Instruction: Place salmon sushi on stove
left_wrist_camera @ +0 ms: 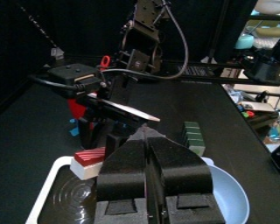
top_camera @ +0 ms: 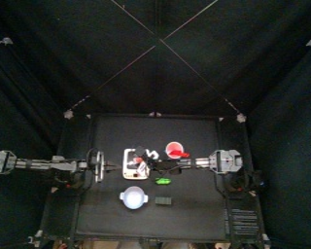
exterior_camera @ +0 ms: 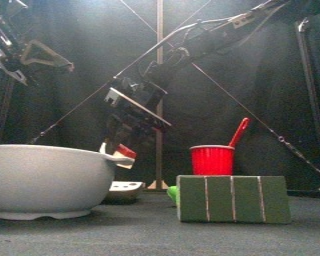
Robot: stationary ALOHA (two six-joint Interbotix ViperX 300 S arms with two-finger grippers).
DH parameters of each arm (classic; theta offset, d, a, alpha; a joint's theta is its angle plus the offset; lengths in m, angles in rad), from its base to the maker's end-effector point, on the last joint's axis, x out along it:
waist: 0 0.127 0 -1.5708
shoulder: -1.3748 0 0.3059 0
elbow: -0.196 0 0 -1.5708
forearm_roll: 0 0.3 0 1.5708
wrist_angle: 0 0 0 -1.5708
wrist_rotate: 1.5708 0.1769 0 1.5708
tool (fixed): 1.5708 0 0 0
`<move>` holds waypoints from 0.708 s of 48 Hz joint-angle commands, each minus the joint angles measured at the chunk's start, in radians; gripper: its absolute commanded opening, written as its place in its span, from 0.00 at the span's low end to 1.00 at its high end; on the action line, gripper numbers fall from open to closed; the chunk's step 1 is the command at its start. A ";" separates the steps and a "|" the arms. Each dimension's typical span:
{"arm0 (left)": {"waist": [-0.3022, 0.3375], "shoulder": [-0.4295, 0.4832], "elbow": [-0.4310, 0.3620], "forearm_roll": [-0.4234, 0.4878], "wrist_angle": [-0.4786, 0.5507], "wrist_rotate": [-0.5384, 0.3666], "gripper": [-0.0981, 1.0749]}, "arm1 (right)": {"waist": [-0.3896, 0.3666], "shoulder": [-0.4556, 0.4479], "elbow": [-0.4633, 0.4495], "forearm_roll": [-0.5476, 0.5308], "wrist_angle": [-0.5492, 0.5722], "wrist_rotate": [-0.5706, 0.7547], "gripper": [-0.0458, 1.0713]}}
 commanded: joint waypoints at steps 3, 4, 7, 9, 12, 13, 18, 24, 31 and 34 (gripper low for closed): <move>0.000 0.002 -0.014 0.000 -0.009 0.000 0.36 | -0.014 -0.003 -0.046 -0.003 0.012 -0.002 0.60; 0.000 0.003 -0.014 0.000 -0.009 0.000 0.36 | -0.014 -0.002 -0.049 -0.005 0.017 -0.002 0.60; 0.002 0.002 -0.014 -0.002 -0.009 0.002 0.36 | -0.014 0.008 -0.058 -0.005 0.031 -0.002 0.60; 0.000 0.003 -0.014 0.000 -0.009 0.000 0.36 | -0.014 0.011 -0.063 -0.005 0.040 -0.002 0.61; 0.000 0.002 -0.014 0.000 -0.008 0.000 0.36 | -0.014 0.014 -0.067 -0.006 0.051 -0.005 0.62; 0.000 0.002 -0.014 0.000 -0.009 0.000 0.36 | -0.014 0.015 -0.069 -0.008 0.052 -0.005 0.63; 0.002 0.003 -0.014 0.000 -0.008 0.000 0.36 | -0.014 0.017 -0.072 -0.015 0.054 -0.003 0.68; 0.000 0.002 -0.014 -0.002 -0.008 0.000 0.36 | -0.014 0.018 -0.071 -0.015 0.057 -0.003 0.74; 0.002 0.002 -0.014 0.000 -0.008 0.002 0.36 | -0.014 0.026 -0.071 -0.012 0.063 -0.002 0.78; 0.002 0.003 -0.014 0.000 -0.008 0.002 0.36 | -0.014 0.028 -0.072 -0.014 0.064 -0.002 0.79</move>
